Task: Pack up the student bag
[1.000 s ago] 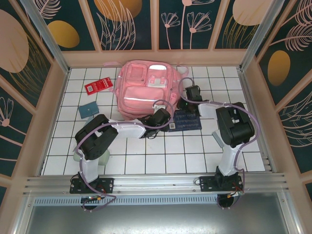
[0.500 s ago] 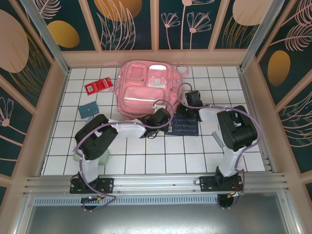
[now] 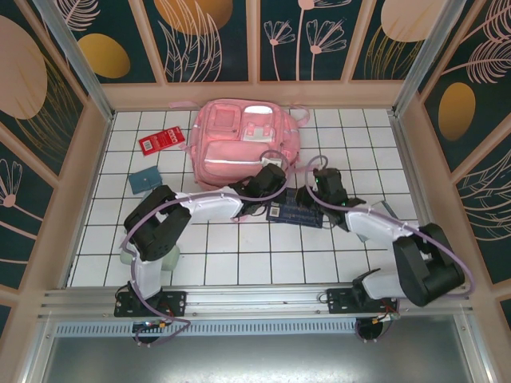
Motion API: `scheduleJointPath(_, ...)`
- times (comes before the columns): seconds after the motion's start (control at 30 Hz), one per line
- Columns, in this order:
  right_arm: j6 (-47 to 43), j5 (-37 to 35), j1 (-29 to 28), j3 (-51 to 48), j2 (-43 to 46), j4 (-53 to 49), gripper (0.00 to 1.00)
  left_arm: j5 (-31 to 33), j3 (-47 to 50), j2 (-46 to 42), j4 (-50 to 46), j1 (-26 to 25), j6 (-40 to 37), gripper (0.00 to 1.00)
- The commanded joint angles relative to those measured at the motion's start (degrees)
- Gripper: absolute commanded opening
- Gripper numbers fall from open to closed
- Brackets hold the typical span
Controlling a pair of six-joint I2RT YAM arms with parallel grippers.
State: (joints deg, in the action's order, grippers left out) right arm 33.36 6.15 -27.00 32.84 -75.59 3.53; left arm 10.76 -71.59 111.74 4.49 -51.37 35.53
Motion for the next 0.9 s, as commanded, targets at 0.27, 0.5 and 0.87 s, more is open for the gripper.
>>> scheduleJointPath(0.27,8.97,-1.00,-8.64,-12.87,10.08,1.58,0.08,-3.76,-13.22,9.65,1.10,0.48,-2.43,0.13)
scheduleJointPath(0.5,10.98,-0.94,-9.38,-15.42,7.08,5.82,0.07,-4.53,-18.42,14.76,-1.22,0.48,-3.35,0.13)
scheduleJointPath(0.87,9.80,-5.31,-5.98,-14.51,2.11,3.21,0.05,-2.70,-19.29,18.03,-3.61,0.93,-3.80,0.14)
